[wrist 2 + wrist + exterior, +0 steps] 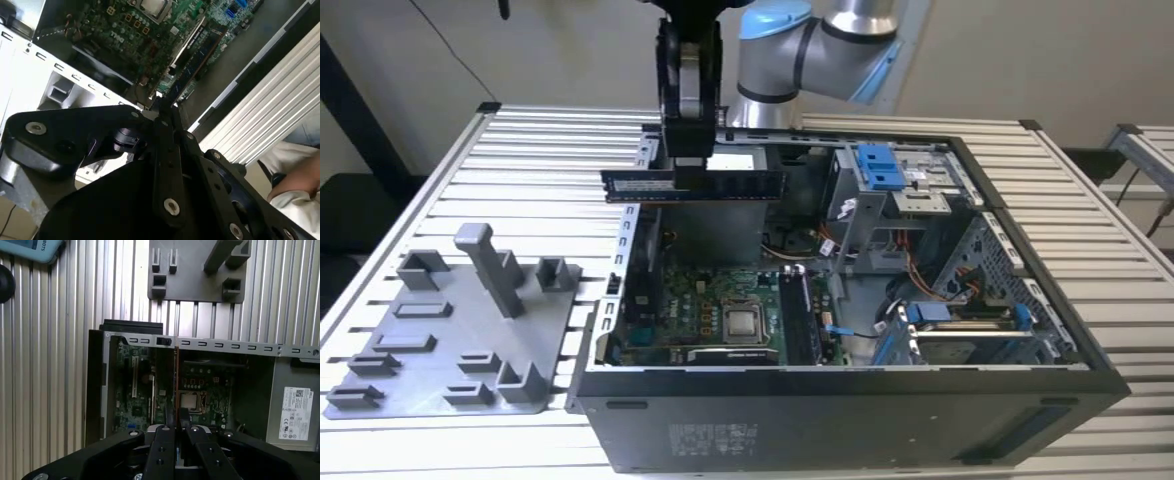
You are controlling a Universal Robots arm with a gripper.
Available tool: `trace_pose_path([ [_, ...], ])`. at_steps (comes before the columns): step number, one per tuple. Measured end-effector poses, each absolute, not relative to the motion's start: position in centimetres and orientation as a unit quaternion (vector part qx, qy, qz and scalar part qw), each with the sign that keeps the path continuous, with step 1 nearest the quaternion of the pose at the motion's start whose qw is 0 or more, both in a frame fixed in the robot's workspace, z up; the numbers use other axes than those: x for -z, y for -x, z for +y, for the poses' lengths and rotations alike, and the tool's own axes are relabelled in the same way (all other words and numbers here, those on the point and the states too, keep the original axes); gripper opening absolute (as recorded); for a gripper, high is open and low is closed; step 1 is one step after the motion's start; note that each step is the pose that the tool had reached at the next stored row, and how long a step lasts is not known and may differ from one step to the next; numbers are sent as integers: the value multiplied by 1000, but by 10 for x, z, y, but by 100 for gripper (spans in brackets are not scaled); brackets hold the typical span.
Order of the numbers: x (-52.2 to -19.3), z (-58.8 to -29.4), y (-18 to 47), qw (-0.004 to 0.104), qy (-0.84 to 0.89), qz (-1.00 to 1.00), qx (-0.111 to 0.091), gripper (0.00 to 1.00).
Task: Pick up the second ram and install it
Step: 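Pick up the second ram and move it above second insertion slot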
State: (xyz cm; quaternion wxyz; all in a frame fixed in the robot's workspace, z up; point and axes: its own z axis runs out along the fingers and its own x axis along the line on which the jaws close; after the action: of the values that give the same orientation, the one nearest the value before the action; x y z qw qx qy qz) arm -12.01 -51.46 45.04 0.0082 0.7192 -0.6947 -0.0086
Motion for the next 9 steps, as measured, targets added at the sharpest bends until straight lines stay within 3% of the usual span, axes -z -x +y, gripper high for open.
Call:
trace_pose_path([
  [9,-450,-515,99,8,-719,-695,9,14],
])
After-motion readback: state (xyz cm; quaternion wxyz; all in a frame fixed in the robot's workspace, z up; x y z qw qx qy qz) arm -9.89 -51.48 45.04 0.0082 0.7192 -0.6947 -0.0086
